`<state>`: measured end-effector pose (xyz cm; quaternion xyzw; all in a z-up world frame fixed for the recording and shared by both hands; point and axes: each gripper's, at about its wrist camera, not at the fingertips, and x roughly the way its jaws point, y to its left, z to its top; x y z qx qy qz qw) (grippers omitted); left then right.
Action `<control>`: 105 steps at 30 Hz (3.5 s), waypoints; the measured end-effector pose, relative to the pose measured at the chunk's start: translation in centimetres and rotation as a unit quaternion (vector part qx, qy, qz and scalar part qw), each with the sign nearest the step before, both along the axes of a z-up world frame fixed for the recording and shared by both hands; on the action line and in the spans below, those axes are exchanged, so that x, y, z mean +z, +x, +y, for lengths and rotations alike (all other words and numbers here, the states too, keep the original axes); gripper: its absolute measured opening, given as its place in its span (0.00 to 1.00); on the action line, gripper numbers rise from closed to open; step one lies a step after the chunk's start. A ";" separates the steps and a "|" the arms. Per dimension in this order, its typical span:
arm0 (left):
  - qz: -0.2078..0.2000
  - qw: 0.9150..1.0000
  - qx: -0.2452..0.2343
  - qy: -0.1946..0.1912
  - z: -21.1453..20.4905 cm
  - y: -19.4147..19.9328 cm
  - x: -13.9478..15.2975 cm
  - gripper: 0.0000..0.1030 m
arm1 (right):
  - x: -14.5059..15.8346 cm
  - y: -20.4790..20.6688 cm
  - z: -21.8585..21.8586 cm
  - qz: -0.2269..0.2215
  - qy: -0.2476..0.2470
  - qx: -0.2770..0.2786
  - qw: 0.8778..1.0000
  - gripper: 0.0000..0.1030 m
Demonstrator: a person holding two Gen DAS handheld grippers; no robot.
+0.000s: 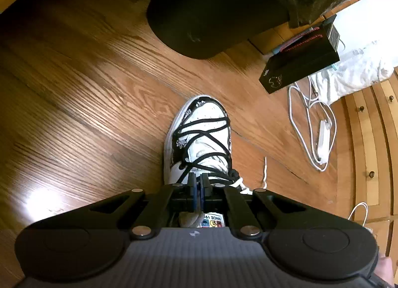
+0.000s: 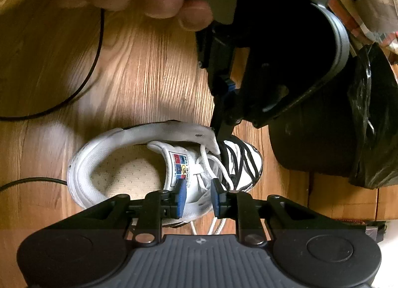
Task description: Lace up shoes with both hands
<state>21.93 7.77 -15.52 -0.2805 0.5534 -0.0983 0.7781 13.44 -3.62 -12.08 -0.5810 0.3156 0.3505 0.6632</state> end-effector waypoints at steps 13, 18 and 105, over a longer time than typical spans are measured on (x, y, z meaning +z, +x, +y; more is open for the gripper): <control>-0.046 0.999 0.027 0.007 1.6 1.2 2.4 0.03 | -0.2 -0.4 -0.3 -0.002 -0.002 0.000 1.000 0.23; -0.058 0.997 0.041 -0.012 2.8 2.1 3.6 0.03 | -0.1 -0.6 -0.4 -0.004 -0.004 0.003 1.000 0.23; -0.282 0.908 -0.179 0.254 -1.6 4.2 14.4 0.04 | 2.9 1.2 -3.8 0.042 0.088 -0.080 0.992 0.27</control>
